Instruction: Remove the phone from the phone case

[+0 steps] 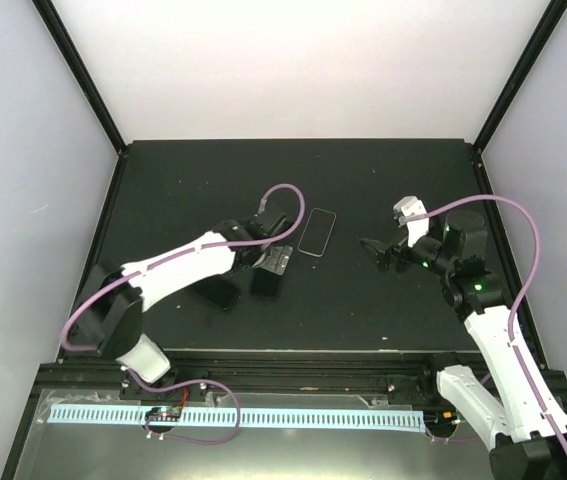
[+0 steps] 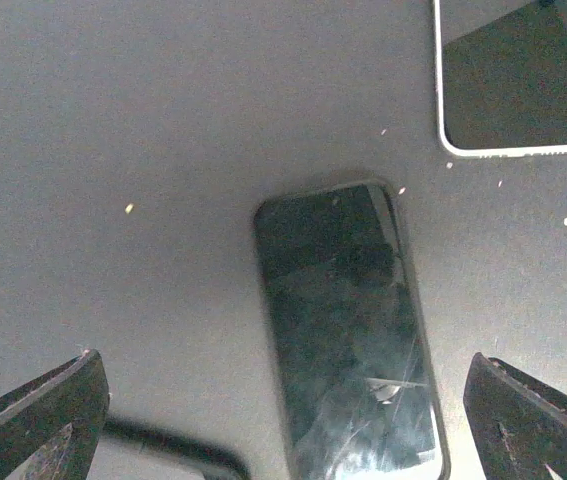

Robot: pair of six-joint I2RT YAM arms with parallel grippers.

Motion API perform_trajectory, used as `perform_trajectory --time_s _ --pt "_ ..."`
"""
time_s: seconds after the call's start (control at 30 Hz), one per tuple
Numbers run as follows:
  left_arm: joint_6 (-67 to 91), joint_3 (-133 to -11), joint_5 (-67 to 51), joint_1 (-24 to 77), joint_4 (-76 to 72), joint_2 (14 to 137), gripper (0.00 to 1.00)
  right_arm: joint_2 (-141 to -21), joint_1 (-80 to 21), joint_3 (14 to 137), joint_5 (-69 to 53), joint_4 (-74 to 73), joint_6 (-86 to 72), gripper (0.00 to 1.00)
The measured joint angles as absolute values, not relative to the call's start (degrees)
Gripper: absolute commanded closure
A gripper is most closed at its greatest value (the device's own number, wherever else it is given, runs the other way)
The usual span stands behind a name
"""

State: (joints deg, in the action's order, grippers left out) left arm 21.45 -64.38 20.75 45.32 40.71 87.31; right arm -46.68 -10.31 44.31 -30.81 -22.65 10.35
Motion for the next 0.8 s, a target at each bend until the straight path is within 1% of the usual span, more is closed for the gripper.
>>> perform_trajectory --time_s 0.13,0.37,0.8 --pt "19.8 -70.3 18.5 45.2 41.1 96.0 0.01 -45.5 -10.3 44.3 -31.9 -22.7 11.3 0.05" --pt "19.7 -80.6 12.3 43.8 47.9 108.4 0.01 -45.1 -10.3 44.3 -34.5 -23.2 12.8 0.05" --pt "19.4 -80.9 3.1 37.8 49.6 112.7 0.01 -47.1 -10.3 44.3 -34.7 -23.6 13.2 0.06"
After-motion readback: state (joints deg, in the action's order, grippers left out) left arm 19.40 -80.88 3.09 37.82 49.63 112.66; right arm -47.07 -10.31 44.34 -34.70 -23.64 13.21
